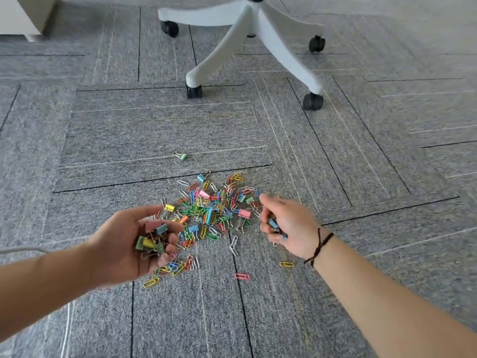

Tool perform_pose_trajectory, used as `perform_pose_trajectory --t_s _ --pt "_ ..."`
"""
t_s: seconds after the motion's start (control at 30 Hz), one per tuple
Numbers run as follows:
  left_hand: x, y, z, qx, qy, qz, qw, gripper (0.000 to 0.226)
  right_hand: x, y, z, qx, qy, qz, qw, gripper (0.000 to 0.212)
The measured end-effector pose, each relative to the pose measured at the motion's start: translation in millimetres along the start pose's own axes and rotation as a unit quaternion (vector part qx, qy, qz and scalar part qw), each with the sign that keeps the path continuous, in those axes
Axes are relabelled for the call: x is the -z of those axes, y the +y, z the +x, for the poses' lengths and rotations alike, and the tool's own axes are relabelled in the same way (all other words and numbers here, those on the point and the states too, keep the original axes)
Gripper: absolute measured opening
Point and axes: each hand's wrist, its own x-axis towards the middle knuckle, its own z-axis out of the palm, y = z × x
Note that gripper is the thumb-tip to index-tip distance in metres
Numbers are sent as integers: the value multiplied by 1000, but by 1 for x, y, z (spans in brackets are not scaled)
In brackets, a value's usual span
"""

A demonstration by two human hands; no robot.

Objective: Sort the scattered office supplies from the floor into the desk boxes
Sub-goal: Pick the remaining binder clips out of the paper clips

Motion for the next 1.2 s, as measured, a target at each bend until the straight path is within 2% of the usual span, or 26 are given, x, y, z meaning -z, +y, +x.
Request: perform_pose_trajectory --t_s 0.03,0.07,0.13,0.2,0.3,0.47,0.67,0.8,0.87,0.93,0.97,1.0,1.07,1.1,1.13,1.2 --pt "0 0 0 0 0 1 1000 45 -3 -1 1 33 14 -126 991 40" --pt "1 0 -1 0 1 2 1000 45 -6 -2 4 68 28 -254 964 37" --pt "1 0 -1 1 1 2 1000 45 -9 -2 11 140 38 -466 873 29" --pt "1 0 -1 2 1 2 1000 45 -11 -4 15 159 39 -581 797 30" --pt "-1 0 -1 1 3 4 1000 46 -18 -3 17 129 30 -670 730 35" --pt "-1 0 -1 1 -2 6 1000 45 -29 5 17 119 34 -692 711 33" --pt "0 0 -1 2 -2 13 1000 45 -36 0 33 38 26 -634 772 38" --pt "-1 -1 0 4 -5 13 1000 45 -41 -1 31 34 36 -652 757 37" --pt "-1 -1 0 3 -5 11 1000 45 -42 -1 30 51 27 -655 754 29" --pt "0 0 -1 2 -6 7 1000 44 -37 -1 29 70 -11 -622 779 27" --pt "1 0 -1 2 -5 5 1000 44 -32 -1 28 75 -33 -581 809 33" --pt "1 1 -1 2 -4 4 1000 44 -26 -1 25 68 -52 -505 859 36" --pt "2 1 -1 2 -2 -2 1000 45 -14 -5 16 18 -96 -254 962 24" --pt "2 2 0 0 -1 -5 1000 45 -9 -7 9 -9 -124 -124 985 17" --pt "2 2 1 -1 0 -7 1000 45 -4 -8 3 -27 -149 -14 988 14" --pt "0 2 2 -2 4 -8 1000 46 2 -8 -8 -29 -194 137 971 12"
